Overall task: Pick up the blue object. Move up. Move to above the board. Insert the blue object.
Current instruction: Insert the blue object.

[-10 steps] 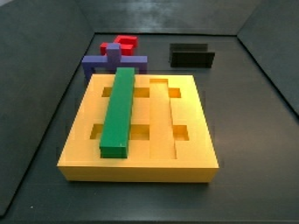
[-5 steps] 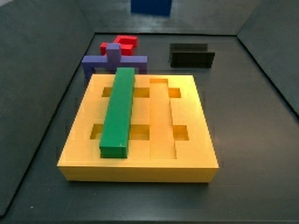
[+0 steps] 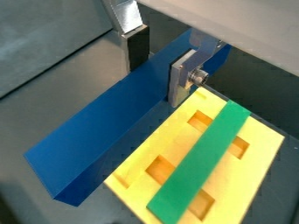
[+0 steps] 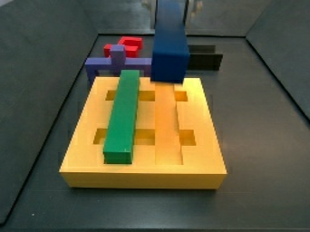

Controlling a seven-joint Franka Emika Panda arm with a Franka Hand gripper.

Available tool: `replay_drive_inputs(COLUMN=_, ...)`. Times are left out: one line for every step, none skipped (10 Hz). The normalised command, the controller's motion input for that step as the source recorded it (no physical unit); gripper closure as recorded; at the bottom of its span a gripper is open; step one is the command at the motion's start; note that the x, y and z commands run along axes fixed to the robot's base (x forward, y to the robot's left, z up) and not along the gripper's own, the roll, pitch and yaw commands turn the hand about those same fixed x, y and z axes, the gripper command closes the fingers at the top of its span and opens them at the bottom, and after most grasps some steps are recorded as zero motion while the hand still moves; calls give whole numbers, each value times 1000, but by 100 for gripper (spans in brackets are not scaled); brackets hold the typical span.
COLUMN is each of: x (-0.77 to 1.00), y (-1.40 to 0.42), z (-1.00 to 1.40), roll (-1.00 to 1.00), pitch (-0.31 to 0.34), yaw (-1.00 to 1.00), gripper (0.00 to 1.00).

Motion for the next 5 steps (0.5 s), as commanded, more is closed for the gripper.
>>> replay_drive_inputs(x=143, y=-431, z=-743, roll=129, pitch=-96, yaw=29, gripper=100)
replay_drive_inputs(x=80, y=-246, z=-754, roll=54, pitch=-114, yaw=0, gripper=100)
replay_drive_inputs(x=71, y=-131, z=-680, roll=7, pitch=-120, yaw=0, gripper=100)
replay_drive_inputs(x=0, y=-86, z=-594, roll=0, pitch=-114, yaw=0, gripper=100)
replay_drive_inputs(x=0, y=-91, z=-509, roll=0, pitch=-123, yaw=0, gripper=100)
